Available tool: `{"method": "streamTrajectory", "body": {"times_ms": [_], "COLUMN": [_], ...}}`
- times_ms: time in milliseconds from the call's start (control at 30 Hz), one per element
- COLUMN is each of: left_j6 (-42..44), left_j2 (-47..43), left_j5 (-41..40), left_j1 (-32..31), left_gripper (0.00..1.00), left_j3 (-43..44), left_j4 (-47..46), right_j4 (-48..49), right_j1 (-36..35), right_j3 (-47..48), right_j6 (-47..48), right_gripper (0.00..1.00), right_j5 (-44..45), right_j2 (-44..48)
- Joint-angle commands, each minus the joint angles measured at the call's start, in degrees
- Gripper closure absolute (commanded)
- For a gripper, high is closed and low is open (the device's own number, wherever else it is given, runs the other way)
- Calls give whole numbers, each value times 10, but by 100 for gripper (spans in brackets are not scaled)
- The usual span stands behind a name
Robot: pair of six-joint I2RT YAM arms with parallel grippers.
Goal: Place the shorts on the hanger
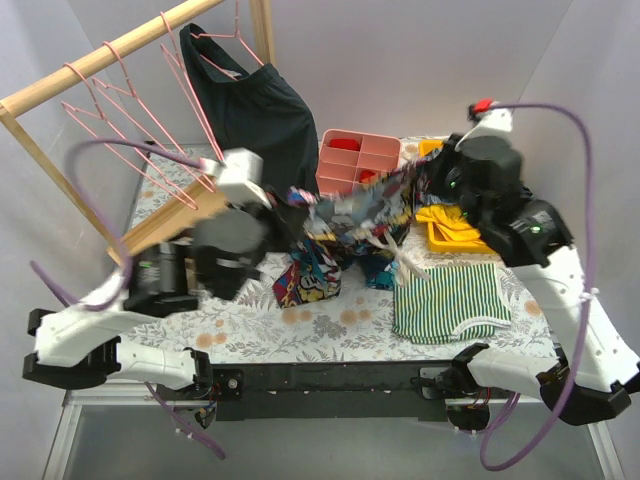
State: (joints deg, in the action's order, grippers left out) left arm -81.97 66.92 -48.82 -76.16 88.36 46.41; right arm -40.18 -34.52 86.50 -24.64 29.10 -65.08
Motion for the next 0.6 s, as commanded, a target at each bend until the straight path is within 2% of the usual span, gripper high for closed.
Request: {"method": "streamTrajectory", "body": {"times_ms": [0, 133, 233, 300, 367, 400, 433, 467, 500, 533, 567], "left_j6": [196, 234, 247, 228, 202, 173, 155, 144, 133, 105, 90], "left_j2": [30, 72, 84, 88, 77, 54, 33, 14, -5, -39, -46], "left_j5": [-41, -23, -25, -13, 45, 143, 185, 218, 278, 302, 325], "left_j1": [-1, -1, 0, 8, 63, 98, 154, 171, 183, 202, 210], "left_gripper": [100, 100, 100, 100, 100, 100, 100, 100, 100, 100, 100], "left_j3": [227, 343, 351, 328, 235, 191, 127, 4, -68, -125, -223], "left_j4": [107, 138, 150, 161, 156, 142, 98, 64, 28, -36, -61], "right_j4": [0, -17, -60, -75, -74, -71, -65, -61, -59, -47, -39], "right_j1": [2, 2, 2, 2, 2, 2, 3, 5, 8, 11, 23], "right_j3": [160, 258, 328, 311, 259, 193, 150, 113, 37, -1, -34], "right_j6": [29, 47, 55, 50, 38, 35, 30, 25, 21, 18, 11], "right_gripper": [99, 99, 99, 99, 99, 99, 99, 99, 99, 99, 99], "right_j5": [-23, -30, -29, -26, -18, -12, 5, 14, 18, 17, 8], "right_j2": [-9, -50, -90, -94, -76, -67, -48, -39, -32, -22, -20]}}
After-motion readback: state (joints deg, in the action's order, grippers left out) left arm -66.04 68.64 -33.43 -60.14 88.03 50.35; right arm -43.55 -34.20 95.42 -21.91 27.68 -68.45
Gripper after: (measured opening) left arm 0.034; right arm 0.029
